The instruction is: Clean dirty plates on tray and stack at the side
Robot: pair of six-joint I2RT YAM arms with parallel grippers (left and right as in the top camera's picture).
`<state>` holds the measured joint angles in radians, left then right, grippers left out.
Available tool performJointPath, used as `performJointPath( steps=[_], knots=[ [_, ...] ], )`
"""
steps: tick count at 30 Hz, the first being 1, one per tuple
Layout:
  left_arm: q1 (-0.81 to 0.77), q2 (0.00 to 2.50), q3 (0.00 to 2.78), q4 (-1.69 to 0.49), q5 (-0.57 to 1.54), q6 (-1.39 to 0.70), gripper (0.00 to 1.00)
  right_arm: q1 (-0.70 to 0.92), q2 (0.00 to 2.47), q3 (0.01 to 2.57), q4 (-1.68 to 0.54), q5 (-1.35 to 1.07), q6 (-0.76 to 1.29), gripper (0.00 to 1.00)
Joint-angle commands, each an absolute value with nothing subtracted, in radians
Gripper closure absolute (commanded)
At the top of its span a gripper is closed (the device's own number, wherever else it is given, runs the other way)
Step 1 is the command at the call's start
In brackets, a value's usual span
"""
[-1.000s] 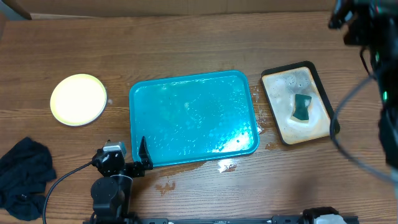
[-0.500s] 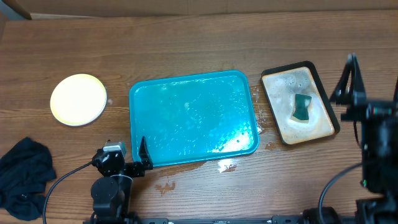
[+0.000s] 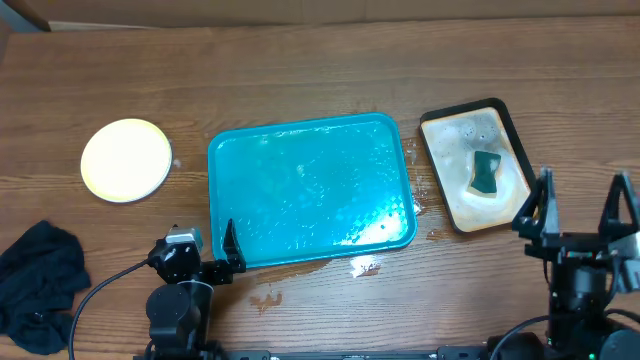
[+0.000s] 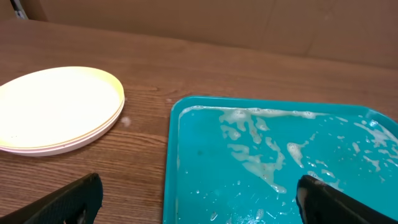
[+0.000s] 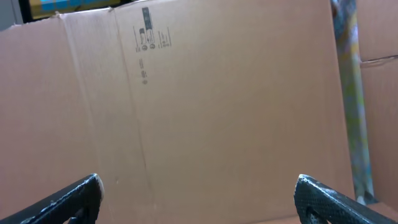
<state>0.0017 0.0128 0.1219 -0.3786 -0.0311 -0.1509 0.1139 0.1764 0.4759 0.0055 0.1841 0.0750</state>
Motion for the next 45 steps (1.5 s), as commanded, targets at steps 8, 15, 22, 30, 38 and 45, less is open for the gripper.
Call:
performJointPath(
  steps=[8,15,22,30,38,45],
  knots=[
    [0.007,0.004,0.112,-0.377,-0.033,-0.154,0.00,0.116,0.025,0.288,0.047,0.182,0.075,0.00],
    [0.007,0.004,0.112,-0.376,-0.033,-0.154,0.00,0.116,0.003,0.214,0.067,0.158,0.081,0.00],
    [0.007,0.003,0.112,-0.377,-0.033,-0.154,0.00,0.116,0.003,0.155,0.087,0.155,0.081,0.00],
    [0.007,0.004,0.112,-0.377,-0.033,-0.154,0.00,0.116,0.003,0.020,0.170,0.095,0.081,0.00],
    [0.007,0.004,0.112,-0.376,-0.033,-0.154,0.00,0.116,0.003,0.008,0.125,0.091,0.078,0.00],
    [0.007,0.003,0.112,-0.376,-0.033,-0.154,0.00,0.116,0.003,0.008,-0.045,0.047,0.077,0.00]
  ],
)
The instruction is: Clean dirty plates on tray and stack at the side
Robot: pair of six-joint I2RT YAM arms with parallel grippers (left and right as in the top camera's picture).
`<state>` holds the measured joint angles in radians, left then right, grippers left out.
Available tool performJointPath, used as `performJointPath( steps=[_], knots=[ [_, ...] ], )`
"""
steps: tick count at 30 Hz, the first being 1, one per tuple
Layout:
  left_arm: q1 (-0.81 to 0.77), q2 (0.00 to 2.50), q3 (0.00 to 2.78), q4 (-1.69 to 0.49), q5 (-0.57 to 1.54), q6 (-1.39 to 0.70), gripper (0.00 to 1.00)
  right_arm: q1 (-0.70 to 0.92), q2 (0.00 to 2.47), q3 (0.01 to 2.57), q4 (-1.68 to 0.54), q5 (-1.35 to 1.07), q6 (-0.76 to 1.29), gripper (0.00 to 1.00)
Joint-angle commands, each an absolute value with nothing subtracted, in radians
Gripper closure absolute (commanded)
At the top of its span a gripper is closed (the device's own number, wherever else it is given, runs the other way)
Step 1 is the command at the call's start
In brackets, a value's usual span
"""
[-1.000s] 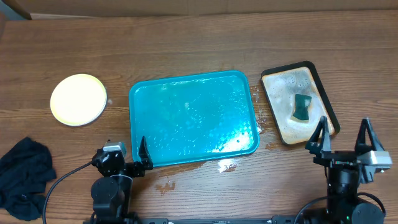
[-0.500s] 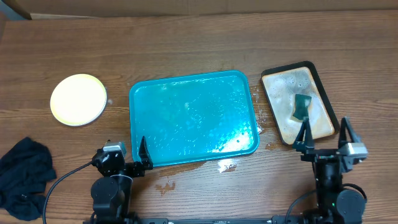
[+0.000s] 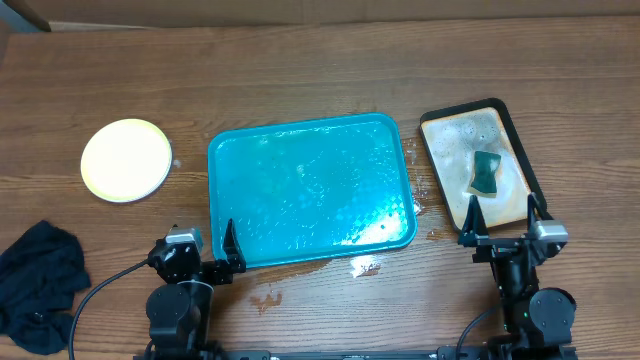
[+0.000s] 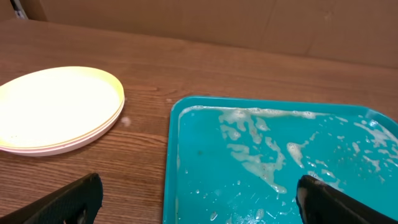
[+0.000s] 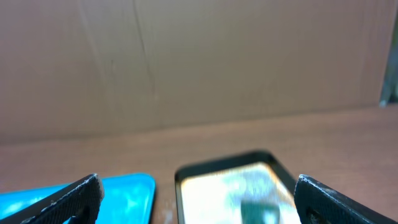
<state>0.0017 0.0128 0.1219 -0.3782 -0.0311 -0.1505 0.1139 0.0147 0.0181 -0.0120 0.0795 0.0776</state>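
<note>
The teal tray [image 3: 310, 190] lies mid-table, wet with soap suds and with no plate on it; its near left corner [image 4: 186, 118] shows in the left wrist view. A stack of pale yellow plates [image 3: 126, 160] [image 4: 56, 109] sits on the table to its left. My left gripper [image 3: 203, 250] [image 4: 199, 202] is open and holds nothing, low at the tray's front left corner. My right gripper [image 3: 501, 222] [image 5: 199, 199] is also open and holds nothing, at the near end of the black tray [image 3: 520, 150].
The black tray [image 5: 186, 171] at the right holds foamy water and a green sponge [image 3: 486, 172] [image 5: 258, 211]. A dark cloth [image 3: 40, 285] lies at the front left. Water drops [image 3: 365, 266] mark the wood in front of the teal tray. A cardboard wall [image 5: 199, 62] stands behind the table.
My right gripper has moved left and down: it was near the right edge facing the cardboard wall, and now faces the black tray with the sponge. My left gripper has not moved.
</note>
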Motion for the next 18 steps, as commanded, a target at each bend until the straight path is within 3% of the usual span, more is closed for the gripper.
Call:
performJointPath(
  steps=[1,6,18],
  knots=[
    [0.007,0.004,0.112,-0.377,-0.033,-0.154,0.00,0.116,0.003,0.008,-0.076,0.039,0.077,0.00],
    [0.007,0.004,0.112,-0.377,-0.033,-0.154,0.00,0.116,0.003,0.008,-0.084,-0.003,-0.013,0.00],
    [0.007,0.004,0.112,-0.377,-0.033,-0.154,0.00,0.116,0.003,0.008,-0.084,-0.017,-0.001,0.00]
  ],
)
